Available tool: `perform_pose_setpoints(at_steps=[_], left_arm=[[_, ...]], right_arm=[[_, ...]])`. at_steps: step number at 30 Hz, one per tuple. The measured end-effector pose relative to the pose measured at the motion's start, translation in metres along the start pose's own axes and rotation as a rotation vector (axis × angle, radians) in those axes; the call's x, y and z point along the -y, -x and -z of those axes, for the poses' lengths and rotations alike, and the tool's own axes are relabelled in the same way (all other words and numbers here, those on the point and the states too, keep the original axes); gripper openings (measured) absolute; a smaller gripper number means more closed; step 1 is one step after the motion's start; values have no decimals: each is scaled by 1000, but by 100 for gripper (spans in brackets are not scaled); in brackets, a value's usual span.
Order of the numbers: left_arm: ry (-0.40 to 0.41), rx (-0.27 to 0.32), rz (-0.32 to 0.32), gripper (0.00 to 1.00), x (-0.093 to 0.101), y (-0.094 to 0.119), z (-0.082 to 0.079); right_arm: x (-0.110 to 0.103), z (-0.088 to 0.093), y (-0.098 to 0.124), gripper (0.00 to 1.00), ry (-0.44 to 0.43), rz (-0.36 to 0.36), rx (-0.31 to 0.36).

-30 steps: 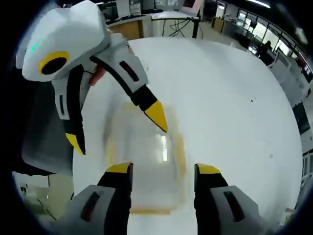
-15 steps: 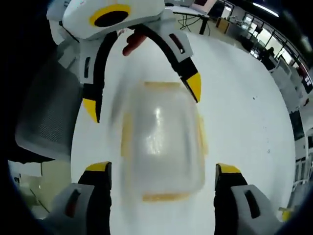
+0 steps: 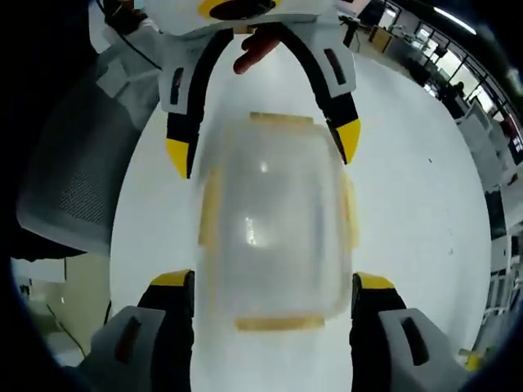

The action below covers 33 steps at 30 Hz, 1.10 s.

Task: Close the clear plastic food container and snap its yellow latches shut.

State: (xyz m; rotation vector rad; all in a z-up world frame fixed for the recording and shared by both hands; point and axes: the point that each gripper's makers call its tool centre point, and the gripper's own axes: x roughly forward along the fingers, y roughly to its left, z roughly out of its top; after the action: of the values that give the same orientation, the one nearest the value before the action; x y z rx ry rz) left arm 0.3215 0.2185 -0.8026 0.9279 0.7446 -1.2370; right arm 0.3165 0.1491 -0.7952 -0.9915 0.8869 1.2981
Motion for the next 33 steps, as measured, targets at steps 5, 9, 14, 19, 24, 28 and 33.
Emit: perform_pose_setpoints(at_steps=[5, 9, 14, 19, 24, 28, 33], left_arm=[[-2, -20, -14, 76, -11, -2, 0], [-17, -36, 1, 76, -9, -4, 1], [-19, -57, -3, 76, -8, -5, 1], [4, -30, -11, 76, -6, -2, 4], [7, -49, -14, 76, -4, 1, 10], [19, -53, -21, 76, -2, 5, 17], [26, -50, -26, 76, 1, 11, 27]], right_arm=[[1, 0, -2, 72, 10, -1, -15], [1, 0, -3, 71, 15, -15, -20], [1, 1, -4, 71, 29, -26, -32], [-1, -2, -5, 71, 40, -30, -20], [-3, -9, -8, 71, 49, -33, -32], [-5, -15, -10, 71, 58, -39, -9], [-8, -27, -15, 71, 64, -39, -2]])
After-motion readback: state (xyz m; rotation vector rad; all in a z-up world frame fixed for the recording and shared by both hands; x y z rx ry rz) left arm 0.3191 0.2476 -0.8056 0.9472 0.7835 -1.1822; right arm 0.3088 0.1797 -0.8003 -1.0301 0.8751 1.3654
